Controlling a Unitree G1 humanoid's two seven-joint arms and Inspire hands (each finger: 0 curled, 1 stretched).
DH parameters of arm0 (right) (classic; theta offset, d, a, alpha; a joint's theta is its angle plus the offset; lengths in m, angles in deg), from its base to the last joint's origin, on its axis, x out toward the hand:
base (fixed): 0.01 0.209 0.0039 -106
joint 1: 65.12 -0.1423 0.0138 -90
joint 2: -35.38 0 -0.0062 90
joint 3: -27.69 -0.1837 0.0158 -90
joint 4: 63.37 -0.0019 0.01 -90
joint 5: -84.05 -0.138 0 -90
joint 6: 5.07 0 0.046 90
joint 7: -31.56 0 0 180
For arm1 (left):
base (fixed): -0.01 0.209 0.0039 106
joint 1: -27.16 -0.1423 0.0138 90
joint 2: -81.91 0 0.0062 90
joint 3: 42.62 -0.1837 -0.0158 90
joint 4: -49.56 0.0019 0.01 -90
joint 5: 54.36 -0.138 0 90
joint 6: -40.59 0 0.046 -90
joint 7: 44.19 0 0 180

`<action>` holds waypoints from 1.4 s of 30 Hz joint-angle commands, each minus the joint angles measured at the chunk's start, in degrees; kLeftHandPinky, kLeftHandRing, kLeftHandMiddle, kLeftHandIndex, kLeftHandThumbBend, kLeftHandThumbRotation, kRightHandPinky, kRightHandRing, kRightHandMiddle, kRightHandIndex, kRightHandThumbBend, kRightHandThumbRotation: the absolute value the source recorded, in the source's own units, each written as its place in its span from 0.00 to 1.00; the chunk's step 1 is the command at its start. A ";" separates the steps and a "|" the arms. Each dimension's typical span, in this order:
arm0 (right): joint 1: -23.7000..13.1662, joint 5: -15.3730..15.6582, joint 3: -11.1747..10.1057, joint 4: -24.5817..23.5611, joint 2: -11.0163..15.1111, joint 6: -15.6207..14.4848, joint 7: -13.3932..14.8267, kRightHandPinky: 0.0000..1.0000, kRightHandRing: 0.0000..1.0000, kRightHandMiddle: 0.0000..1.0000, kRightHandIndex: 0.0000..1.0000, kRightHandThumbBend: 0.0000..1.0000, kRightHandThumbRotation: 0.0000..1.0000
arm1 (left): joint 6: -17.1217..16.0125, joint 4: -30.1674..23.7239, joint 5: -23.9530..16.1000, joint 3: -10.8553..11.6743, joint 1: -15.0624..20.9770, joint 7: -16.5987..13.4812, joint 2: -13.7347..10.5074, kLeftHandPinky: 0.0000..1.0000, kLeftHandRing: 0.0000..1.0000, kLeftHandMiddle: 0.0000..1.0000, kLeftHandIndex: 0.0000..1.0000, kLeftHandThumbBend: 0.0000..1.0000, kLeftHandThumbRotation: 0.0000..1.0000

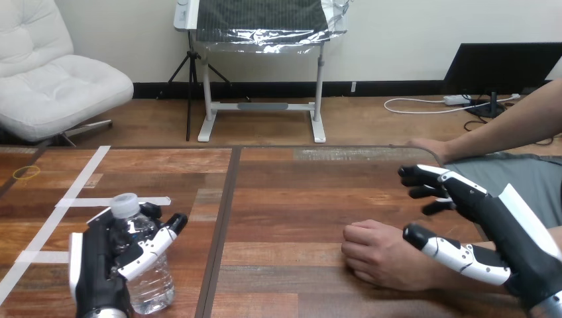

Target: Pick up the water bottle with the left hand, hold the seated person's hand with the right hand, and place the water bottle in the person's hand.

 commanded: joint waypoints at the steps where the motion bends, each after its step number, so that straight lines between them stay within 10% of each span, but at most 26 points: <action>1: -13.64 3.52 -4.12 4.88 8.83 -3.53 -1.23 0.67 0.79 0.82 0.82 0.79 0.55 | -2.54 -23.04 1.90 -0.64 5.79 1.79 -0.31 0.23 0.29 0.36 0.41 0.60 0.00; 19: -18.20 6.84 -2.97 9.94 15.83 -9.09 -3.48 0.70 0.85 0.87 0.84 0.89 0.46 | -2.22 -25.04 1.74 -1.07 5.88 2.22 0.26 0.22 0.29 0.35 0.41 0.58 0.00; 42: -25.16 11.03 -0.30 17.88 20.42 -6.12 -7.57 0.73 0.89 0.88 0.84 0.97 0.35 | -3.20 -25.40 3.36 -0.58 9.41 5.43 0.10 0.22 0.28 0.35 0.40 0.58 0.00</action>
